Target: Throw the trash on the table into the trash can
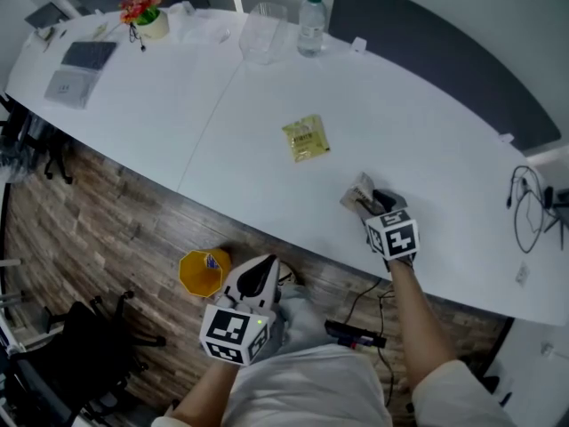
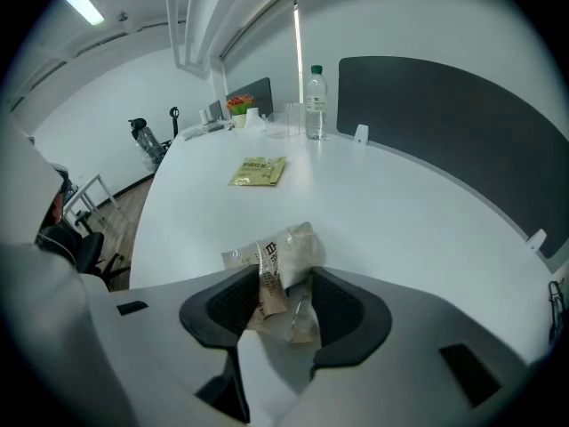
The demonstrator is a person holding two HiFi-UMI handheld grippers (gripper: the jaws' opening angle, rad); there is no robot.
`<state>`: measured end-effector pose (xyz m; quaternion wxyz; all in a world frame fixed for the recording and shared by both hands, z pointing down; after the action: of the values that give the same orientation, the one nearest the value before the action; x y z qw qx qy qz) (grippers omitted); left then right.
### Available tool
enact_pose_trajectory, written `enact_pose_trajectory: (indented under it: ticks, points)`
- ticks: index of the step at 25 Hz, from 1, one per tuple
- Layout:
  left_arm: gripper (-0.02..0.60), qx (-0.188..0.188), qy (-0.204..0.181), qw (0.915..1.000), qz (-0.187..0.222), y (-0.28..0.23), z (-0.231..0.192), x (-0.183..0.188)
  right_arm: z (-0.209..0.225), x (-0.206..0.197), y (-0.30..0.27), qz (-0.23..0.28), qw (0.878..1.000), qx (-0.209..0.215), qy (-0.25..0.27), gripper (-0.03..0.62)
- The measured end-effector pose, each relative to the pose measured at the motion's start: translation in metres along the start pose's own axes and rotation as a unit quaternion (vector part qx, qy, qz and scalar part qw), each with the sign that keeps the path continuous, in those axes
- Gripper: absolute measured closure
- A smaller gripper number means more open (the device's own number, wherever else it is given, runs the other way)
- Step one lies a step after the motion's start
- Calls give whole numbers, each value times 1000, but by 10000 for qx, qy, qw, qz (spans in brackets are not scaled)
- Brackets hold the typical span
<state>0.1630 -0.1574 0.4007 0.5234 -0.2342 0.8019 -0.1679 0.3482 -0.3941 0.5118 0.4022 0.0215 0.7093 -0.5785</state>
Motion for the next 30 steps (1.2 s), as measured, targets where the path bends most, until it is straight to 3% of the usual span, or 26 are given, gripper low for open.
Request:
enact_pose_trajectory:
  ticks: [2, 4, 8, 24, 30]
  points:
    - [581, 18, 14, 10000, 17, 2, -1, 0, -3, 0, 0, 27, 10000, -34, 22, 452]
    - [581, 40, 17, 10000, 33, 4, -2, 0, -5, 0, 1, 57, 10000, -39, 48, 500]
    - [581, 96, 26, 9999, 100, 9, -6, 2, -8, 3, 6, 171, 9998, -65, 114, 548]
    - [581, 553, 225, 9959, 677, 62, -25, 14, -41, 38, 38, 508, 9975, 222, 433, 553]
    - [581, 919, 338, 9904, 973, 103, -43, 16, -80, 57, 48, 750, 9934, 666, 550, 553]
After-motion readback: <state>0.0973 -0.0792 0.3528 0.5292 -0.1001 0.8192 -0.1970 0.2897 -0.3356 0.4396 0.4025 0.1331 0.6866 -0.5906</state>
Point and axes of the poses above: the fingertips, and each gripper's own axes: y backward along the fingers, z to its right, x out of its top, the point moved 7 cm from there along y, backward along the fingers, and after that the axes turned 3 degrees about y, right-handed, at the moved point
